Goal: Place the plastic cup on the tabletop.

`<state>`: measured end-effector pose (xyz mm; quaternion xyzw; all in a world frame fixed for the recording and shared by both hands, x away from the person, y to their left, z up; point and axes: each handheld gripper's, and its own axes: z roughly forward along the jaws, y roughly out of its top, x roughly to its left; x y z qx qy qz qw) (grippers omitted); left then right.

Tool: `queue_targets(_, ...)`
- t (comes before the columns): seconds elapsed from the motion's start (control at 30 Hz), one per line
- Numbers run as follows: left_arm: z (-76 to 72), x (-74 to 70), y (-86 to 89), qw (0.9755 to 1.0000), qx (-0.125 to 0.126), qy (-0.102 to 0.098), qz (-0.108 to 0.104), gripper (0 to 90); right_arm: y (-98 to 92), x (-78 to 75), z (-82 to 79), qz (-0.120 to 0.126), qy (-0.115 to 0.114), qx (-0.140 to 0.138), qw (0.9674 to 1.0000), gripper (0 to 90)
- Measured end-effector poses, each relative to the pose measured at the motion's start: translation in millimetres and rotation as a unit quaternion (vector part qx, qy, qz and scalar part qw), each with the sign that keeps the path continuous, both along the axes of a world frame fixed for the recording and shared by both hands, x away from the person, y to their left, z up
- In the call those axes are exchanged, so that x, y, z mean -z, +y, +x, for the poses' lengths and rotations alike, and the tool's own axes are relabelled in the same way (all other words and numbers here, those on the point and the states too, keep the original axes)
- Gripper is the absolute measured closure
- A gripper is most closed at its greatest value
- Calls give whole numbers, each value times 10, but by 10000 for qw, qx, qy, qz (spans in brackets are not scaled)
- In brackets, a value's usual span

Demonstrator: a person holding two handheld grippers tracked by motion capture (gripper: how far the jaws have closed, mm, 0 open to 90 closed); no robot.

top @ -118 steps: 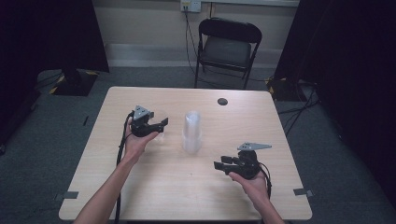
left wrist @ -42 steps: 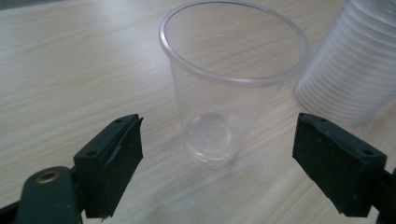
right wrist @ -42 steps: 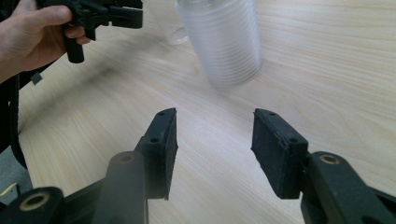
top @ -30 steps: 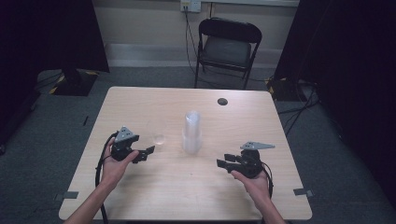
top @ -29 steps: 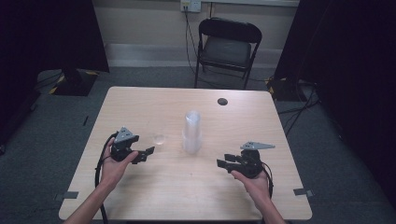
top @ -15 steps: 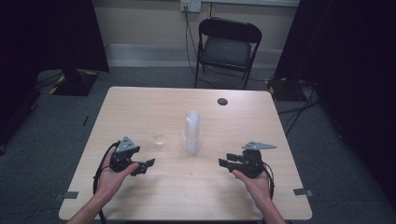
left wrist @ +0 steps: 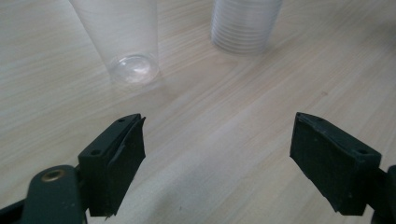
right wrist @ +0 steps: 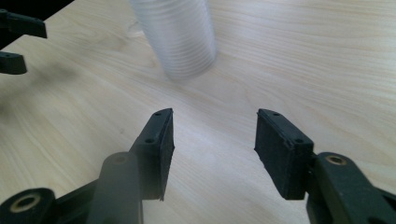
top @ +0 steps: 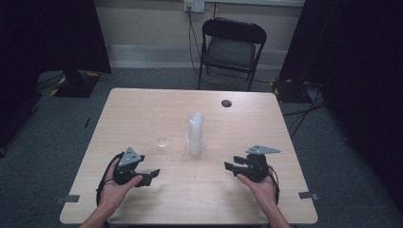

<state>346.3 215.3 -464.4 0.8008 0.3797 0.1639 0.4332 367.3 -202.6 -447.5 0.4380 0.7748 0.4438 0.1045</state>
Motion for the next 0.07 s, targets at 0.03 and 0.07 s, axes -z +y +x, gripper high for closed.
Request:
queue_targets(0.03, -1, 13, 11, 10000, 6, -5, 10, 177, -5, 6, 3, -11, -22, 16, 10000, 449)
queue_targets(0.07, 0, 20, 21, 10000, 1, 6, 23, 177, -22, 23, 16, -68, -59, 123, 9999, 423)
